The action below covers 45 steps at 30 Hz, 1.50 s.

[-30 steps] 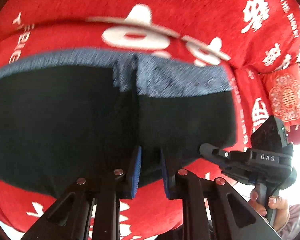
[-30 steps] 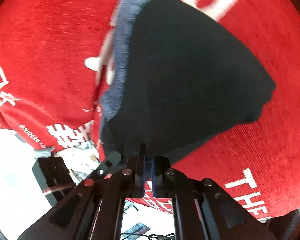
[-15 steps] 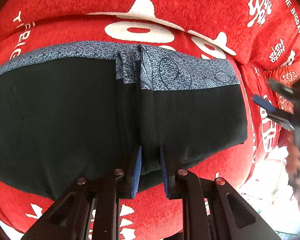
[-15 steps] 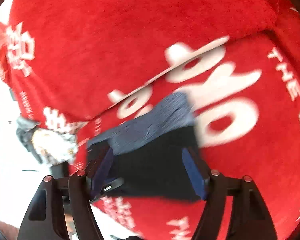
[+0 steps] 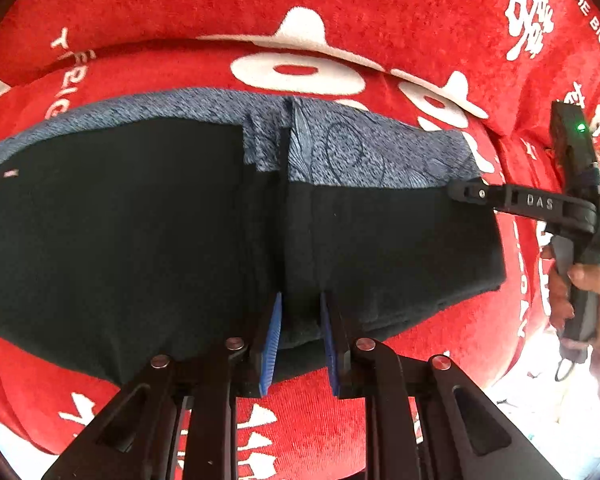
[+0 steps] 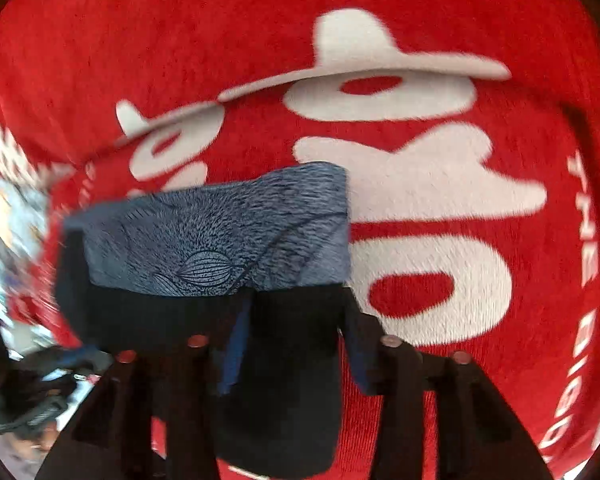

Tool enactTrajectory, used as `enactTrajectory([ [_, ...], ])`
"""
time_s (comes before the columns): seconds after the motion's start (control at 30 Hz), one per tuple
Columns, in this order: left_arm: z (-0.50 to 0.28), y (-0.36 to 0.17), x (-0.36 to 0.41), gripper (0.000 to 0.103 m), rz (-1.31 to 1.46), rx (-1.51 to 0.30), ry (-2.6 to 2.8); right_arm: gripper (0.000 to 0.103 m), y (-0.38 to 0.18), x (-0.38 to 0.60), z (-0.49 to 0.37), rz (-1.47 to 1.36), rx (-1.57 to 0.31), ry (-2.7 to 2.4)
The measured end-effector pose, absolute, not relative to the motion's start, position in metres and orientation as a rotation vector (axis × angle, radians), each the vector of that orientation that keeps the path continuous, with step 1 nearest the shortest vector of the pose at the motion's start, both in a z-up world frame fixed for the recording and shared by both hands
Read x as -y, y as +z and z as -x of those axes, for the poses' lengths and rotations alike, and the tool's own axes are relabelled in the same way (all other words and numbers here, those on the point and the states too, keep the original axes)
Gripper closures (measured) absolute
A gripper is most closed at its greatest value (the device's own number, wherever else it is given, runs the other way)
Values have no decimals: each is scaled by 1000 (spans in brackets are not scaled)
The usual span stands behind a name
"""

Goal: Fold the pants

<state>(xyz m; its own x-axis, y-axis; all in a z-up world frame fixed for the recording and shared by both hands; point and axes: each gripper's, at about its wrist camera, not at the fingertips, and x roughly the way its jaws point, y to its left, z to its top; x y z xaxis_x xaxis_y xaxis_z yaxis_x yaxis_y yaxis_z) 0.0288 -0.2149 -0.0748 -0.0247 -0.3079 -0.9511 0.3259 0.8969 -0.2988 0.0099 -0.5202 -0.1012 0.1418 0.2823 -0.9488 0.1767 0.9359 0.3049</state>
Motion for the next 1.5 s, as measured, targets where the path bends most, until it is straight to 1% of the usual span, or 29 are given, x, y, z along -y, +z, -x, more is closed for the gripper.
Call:
enactTrajectory([
  [0.07,-30,-70,212,82,-20,-1497,-481,50,-89,511,-7,-306,-1439,52],
  [0.1,-31,-67,209,78,-19,-1494,-467,50,-84,510,-3,-289,-1432,36],
  [0.13,-32,-65,205,71,-19,-1493,-452,50,-73,509,3,-271,-1412,2],
  [0.17,-33,-63,201,53,-17,-1485,-434,50,-61,507,10,-263,-1379,-24],
  [0.2,-33,-59,195,47,-13,-1467,-419,50,-49,504,15,-270,-1342,-22],
  [0.27,-34,-56,187,47,-13,-1455,-402,50,-28,492,22,-323,-1282,36],
  [0.4,-34,-59,165,47,-35,-1460,-325,48,-27,434,-7,-343,-1333,179],
  [0.5,-32,-60,147,47,-15,-1467,-280,47,-44,373,-31,-281,-1397,169],
  [0.6,-29,-60,130,47,3,-1463,-254,48,-66,340,-42,-177,-1458,92],
  [0.63,-28,-59,128,47,6,-1462,-249,62,-76,331,-42,-125,-1474,64],
  [0.67,-28,-59,124,47,16,-1464,-245,97,-81,328,-41,-137,-1479,82],
  [0.77,-27,-57,113,47,52,-1462,-245,103,-84,320,-40,-189,-1503,138],
  [0.9,-26,-59,100,47,65,-1464,-234,103,-98,312,-32,-329,-1574,227],
  [1.0,-28,-57,90,47,68,-1469,-218,103,-91,301,-24,-410,-1533,279],
  [1.03,-29,-56,86,47,65,-1468,-215,102,-82,298,-22,-389,-1497,282],
  [1.1,-30,-57,80,47,48,-1474,-208,93,-64,297,-17,-265,-1443,251],
  [1.13,-31,-58,77,47,37,-1482,-200,75,-59,296,-15,-193,-1433,226],
  [1.17,-32,-59,74,47,30,-1490,-193,48,-55,297,-14,-122,-1431,185],
  [1.2,-33,-61,70,47,25,-1502,-179,39,-52,299,-13,-79,-1425,153],
  [1.23,-34,-62,67,47,26,-1504,-170,35,-50,302,-12,-52,-1415,130],
  [1.33,-35,-62,58,46,49,-1503,-161,35,-57,308,-8,-45,-1439,100],
  [1.4,-36,-63,55,21,52,-1502,-156,38,-73,307,-3,-75,-1489,81],
  [1.43,-36,-63,54,21,56,-1497,-155,39,-79,309,1,-100,-1510,87],
  [1.5,-36,-62,54,21,56,-1499,-161,39,-91,302,10,-97,-1533,92],
])
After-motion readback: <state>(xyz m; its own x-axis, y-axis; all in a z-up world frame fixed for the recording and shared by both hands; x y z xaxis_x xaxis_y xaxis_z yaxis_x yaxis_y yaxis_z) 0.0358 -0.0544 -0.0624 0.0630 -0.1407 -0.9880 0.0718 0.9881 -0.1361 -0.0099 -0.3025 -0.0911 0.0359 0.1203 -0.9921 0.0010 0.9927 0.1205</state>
